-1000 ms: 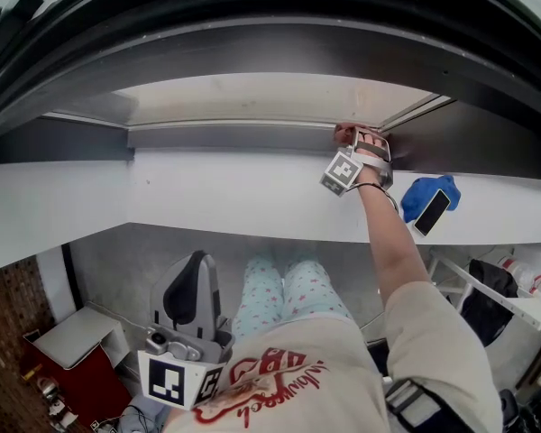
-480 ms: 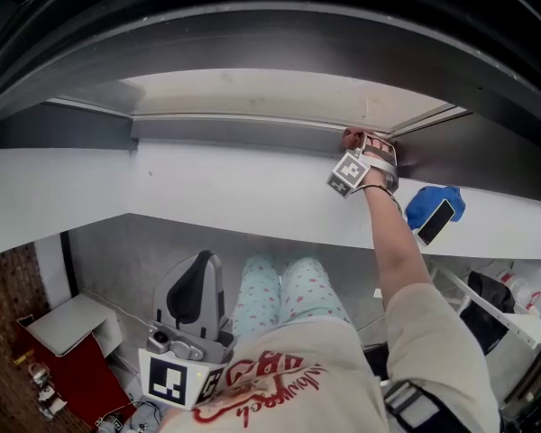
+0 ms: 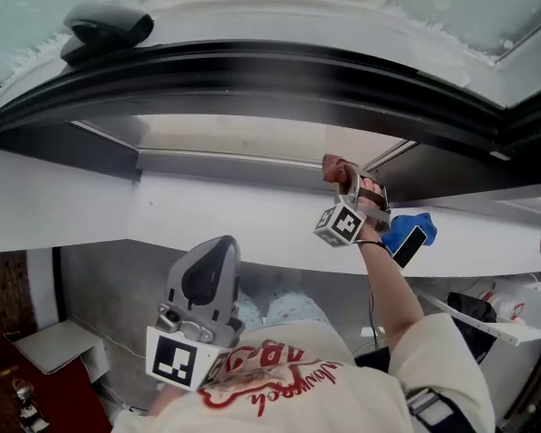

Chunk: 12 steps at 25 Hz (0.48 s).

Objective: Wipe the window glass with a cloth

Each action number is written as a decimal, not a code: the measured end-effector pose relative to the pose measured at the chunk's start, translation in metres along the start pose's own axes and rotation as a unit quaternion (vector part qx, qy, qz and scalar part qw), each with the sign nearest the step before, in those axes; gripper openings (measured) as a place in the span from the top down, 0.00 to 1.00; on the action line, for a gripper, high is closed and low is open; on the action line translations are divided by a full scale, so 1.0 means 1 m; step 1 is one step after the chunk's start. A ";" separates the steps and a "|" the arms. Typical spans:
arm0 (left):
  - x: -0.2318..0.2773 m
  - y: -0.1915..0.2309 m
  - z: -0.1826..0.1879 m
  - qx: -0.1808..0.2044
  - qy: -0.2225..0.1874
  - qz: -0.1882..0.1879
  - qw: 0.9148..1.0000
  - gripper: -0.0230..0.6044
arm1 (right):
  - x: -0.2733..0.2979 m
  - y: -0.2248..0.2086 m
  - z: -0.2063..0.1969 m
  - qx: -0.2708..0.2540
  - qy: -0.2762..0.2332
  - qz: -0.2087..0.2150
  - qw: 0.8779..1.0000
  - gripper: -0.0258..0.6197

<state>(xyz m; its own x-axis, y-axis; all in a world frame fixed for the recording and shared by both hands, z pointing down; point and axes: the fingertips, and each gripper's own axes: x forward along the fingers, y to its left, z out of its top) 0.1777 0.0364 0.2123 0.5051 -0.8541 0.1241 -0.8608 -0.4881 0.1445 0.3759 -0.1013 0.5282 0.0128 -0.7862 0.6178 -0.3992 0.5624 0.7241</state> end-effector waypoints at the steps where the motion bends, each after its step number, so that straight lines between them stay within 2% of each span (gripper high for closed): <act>1: 0.001 -0.003 0.007 0.000 -0.005 -0.009 1.000 0.93 | -0.019 -0.017 0.012 0.005 -0.022 -0.020 1.000 0.84; 4: 0.004 -0.008 0.022 0.008 -0.027 -0.041 0.999 0.93 | -0.072 -0.072 0.051 0.008 -0.080 -0.095 0.992 0.84; 7: -0.001 -0.008 0.032 0.012 -0.049 -0.073 0.996 0.93 | -0.115 -0.121 0.087 0.002 -0.119 -0.171 0.978 0.84; 12: -0.022 0.010 0.035 0.015 -0.036 -0.107 0.994 0.93 | -0.170 -0.178 0.144 -0.016 -0.172 -0.284 0.943 0.84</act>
<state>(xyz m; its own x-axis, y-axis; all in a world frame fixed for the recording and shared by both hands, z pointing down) 0.1562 0.0439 0.1768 0.6712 -0.7409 0.0238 -0.7369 -0.6634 0.1297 0.3123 -0.1042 0.2500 -0.0843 -0.9964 -0.0059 -0.3904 0.0276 0.9203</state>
